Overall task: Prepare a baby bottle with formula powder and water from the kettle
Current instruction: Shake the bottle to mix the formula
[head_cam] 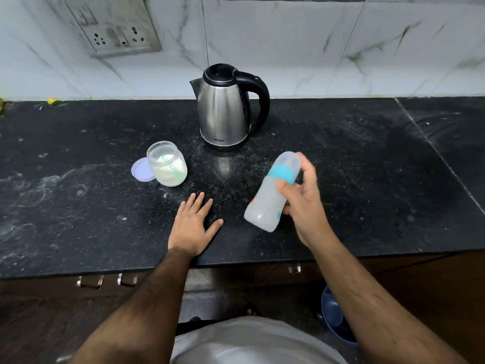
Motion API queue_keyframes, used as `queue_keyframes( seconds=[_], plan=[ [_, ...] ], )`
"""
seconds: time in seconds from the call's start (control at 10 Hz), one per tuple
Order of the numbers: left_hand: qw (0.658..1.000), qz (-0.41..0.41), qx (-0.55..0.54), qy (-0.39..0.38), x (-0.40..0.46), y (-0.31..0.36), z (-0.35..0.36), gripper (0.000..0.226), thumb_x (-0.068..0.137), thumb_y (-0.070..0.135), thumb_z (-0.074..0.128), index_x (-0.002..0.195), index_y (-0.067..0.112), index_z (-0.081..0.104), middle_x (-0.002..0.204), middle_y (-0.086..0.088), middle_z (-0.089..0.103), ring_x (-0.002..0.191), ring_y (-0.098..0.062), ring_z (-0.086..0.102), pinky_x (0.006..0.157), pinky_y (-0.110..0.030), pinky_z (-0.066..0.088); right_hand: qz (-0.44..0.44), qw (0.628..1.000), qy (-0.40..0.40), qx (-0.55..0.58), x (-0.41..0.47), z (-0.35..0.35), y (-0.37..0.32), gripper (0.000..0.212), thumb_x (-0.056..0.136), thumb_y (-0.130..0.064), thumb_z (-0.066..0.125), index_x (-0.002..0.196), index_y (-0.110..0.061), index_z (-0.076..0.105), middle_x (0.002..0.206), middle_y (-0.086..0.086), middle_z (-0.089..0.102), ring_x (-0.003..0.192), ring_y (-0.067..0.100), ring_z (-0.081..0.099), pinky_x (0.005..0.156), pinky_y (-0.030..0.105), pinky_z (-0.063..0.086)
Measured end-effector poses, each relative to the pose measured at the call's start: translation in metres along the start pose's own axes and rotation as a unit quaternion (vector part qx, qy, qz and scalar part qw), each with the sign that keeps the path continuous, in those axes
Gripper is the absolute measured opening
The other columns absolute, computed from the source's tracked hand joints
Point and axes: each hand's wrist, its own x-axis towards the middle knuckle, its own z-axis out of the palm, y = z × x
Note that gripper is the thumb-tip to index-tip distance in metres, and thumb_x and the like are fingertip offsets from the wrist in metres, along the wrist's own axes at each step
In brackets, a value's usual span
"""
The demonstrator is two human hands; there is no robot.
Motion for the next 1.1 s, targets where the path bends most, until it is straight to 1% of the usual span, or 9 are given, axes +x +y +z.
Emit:
queue_keyframes(
  seconds=[0.1,0.3,0.4,0.5,0.6,0.7,0.8,1.0,1.1],
  plan=[
    [1.0,0.0,0.0,-0.001,0.0,0.0,0.0,0.082,0.087,0.073,0.021,0.152,0.025,0.034,0.164,0.0,0.019,0.153,-0.017,0.006,0.125,-0.04,0.005,0.008,0.995,-0.085,-0.047,-0.007,0.001,0.001,0.063,0.087,-0.016,0.063,0.139,-0.038,0.036,0.104,-0.007,0.069,0.093,0.018,0.067,0.077,0.036,0.06],
    [1.0,0.003,-0.004,0.002,-0.001,0.001,-0.001,0.081,0.087,0.073,0.022,0.152,0.025,0.034,0.164,0.0,0.019,0.153,-0.018,0.006,0.125,-0.04,0.004,-0.019,0.998,0.05,0.014,0.003,0.006,-0.001,0.073,0.082,-0.023,0.061,0.148,-0.029,0.032,0.099,-0.016,0.068,0.094,0.018,0.062,0.09,0.054,0.054],
    [1.0,0.002,-0.001,-0.001,0.0,0.0,-0.001,0.082,0.087,0.074,0.021,0.152,0.025,0.034,0.164,0.0,0.018,0.153,-0.017,0.006,0.125,-0.04,0.005,0.0,0.998,-0.05,-0.03,-0.003,0.004,-0.001,0.072,0.081,-0.022,0.062,0.146,-0.032,0.033,0.096,-0.012,0.07,0.091,0.016,0.066,0.081,0.043,0.06],
    [1.0,0.003,-0.002,0.0,-0.001,0.0,-0.001,0.083,0.087,0.074,0.021,0.152,0.025,0.034,0.164,0.0,0.019,0.153,-0.017,0.006,0.125,-0.04,0.005,-0.005,0.996,-0.074,-0.044,-0.004,0.005,-0.003,0.069,0.082,-0.02,0.061,0.144,-0.033,0.035,0.097,-0.012,0.071,0.089,0.014,0.067,0.076,0.035,0.06],
    [1.0,0.002,-0.003,0.0,-0.001,0.0,-0.001,0.083,0.086,0.074,0.019,0.152,0.026,0.033,0.164,0.001,0.018,0.153,-0.017,0.005,0.125,-0.039,0.004,-0.031,0.999,0.034,-0.001,0.002,0.007,-0.005,0.07,0.085,-0.022,0.062,0.147,-0.03,0.032,0.096,-0.009,0.07,0.089,0.019,0.065,0.077,0.041,0.057],
    [1.0,0.003,-0.006,-0.001,-0.001,0.001,-0.002,0.083,0.086,0.074,0.019,0.152,0.026,0.033,0.164,0.0,0.018,0.153,-0.017,0.005,0.125,-0.039,0.003,-0.02,0.999,0.044,-0.01,0.0,0.008,-0.005,0.066,0.095,-0.013,0.061,0.15,-0.029,0.028,0.101,-0.005,0.067,0.087,0.013,0.066,0.072,0.033,0.058],
    [1.0,0.003,-0.009,0.001,-0.002,0.0,-0.002,0.083,0.086,0.074,0.019,0.152,0.025,0.034,0.164,0.0,0.019,0.153,-0.017,0.006,0.125,-0.039,0.003,0.017,0.994,-0.074,-0.077,-0.009,0.008,-0.007,0.063,0.096,-0.006,0.057,0.146,-0.032,0.031,0.097,-0.005,0.069,0.085,0.01,0.068,0.071,0.03,0.057],
    [1.0,0.005,-0.007,0.005,-0.002,-0.001,-0.001,0.083,0.086,0.074,0.02,0.151,0.025,0.035,0.164,-0.001,0.02,0.153,-0.018,0.007,0.125,-0.04,0.004,-0.015,0.999,0.05,-0.007,-0.001,0.009,-0.009,0.067,0.095,-0.013,0.061,0.151,-0.026,0.027,0.091,-0.019,0.072,0.089,0.014,0.067,0.08,0.046,0.057],
    [1.0,0.004,-0.006,0.005,-0.001,-0.001,-0.001,0.083,0.086,0.074,0.02,0.152,0.025,0.035,0.164,-0.001,0.02,0.153,-0.018,0.007,0.125,-0.04,0.005,0.003,0.999,0.004,-0.038,-0.005,0.011,-0.009,0.065,0.097,-0.009,0.058,0.15,-0.029,0.027,0.091,-0.012,0.072,0.088,0.014,0.067,0.082,0.048,0.057]
  ],
)
